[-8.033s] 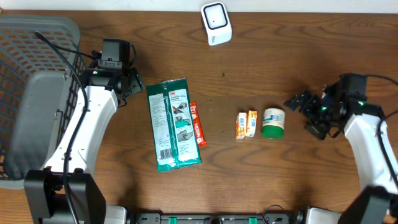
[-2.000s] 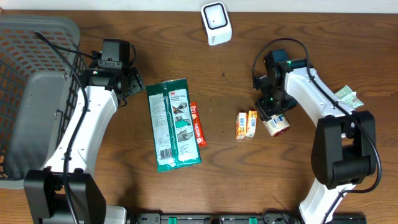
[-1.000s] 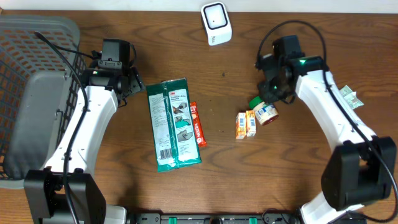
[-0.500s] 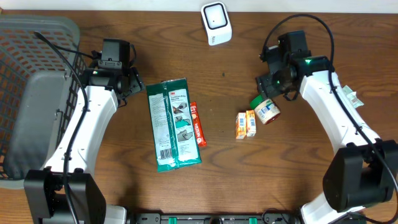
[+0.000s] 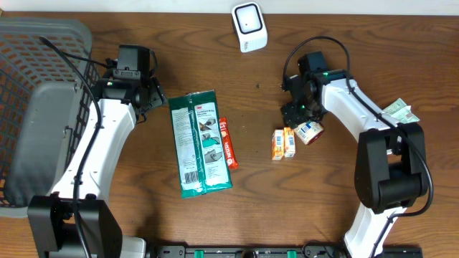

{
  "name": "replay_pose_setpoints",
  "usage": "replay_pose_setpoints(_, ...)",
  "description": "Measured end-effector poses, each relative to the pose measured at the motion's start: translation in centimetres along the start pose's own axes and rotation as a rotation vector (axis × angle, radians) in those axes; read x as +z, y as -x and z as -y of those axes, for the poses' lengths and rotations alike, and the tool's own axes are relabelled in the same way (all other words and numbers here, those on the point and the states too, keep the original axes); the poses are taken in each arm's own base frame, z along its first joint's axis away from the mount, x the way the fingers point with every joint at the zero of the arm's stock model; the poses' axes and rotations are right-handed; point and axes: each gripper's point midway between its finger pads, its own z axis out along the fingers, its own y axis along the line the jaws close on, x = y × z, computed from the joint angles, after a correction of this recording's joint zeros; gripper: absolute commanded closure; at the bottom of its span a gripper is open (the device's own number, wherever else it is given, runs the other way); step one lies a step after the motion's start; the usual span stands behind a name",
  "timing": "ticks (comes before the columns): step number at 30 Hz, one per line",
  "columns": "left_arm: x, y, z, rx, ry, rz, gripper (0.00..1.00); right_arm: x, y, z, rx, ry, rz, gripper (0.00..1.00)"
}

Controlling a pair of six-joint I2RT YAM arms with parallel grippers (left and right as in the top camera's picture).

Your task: Scan the item barcode

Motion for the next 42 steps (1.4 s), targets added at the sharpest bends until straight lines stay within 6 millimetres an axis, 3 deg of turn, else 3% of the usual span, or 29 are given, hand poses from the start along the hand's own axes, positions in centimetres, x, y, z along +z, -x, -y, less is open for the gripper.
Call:
replay_pose_setpoints(9, 0.0, 0.0, 0.0, 0.0, 0.0, 0.0, 0.15, -0.1, -0.4, 0.6, -0.003, -0.037, -0.02, 0.5)
replay_pose_setpoints(13, 0.0, 0.0, 0.0, 0.0, 0.0, 0.0, 0.15, -0.6, -0.6, 0.6, -0.003, -0.042, -0.032, 0.51)
replay_pose_setpoints(19, 0.0, 0.0, 0.0, 0.0, 0.0, 0.0, 0.15, -5.2, 0.9, 0.2, 0.002, -0.042, 0.081, 0.51)
replay_pose_setpoints(20, 0.0, 0.0, 0.0, 0.0, 0.0, 0.0, 0.15, -6.5, 1.2, 0.2, 0.007, -0.047, 0.109, 0.5)
replay_pose_setpoints(23, 0.0, 0.0, 0.0, 0.0, 0.0, 0.0, 0.15, -9.7, 1.2, 0.2, 0.03, -0.056, 0.165, 0.19)
replay_pose_setpoints(25, 0.0, 0.0, 0.0, 0.0, 0.0, 0.0, 0.15, -10.8, 0.7, 0.3, 0.064, -0.056, 0.161, 0.09)
replay_pose_setpoints(27, 0.0, 0.0, 0.0, 0.0, 0.0, 0.0, 0.15, -10.8, -0.3, 0.3, 0.115, -0.048, 0.125, 0.01)
replay_pose_setpoints(35, 0.0, 0.0, 0.0, 0.0, 0.0, 0.0, 0.15, -8.3, -4.8, 0.6, 0.444, -0.028, -0.034, 0.01)
replay_pose_setpoints(42, 0.0, 0.0, 0.0, 0.0, 0.0, 0.0, 0.15, -6.2, -7.1, 2.8, 0.806, -0.037, -0.062, 0.01)
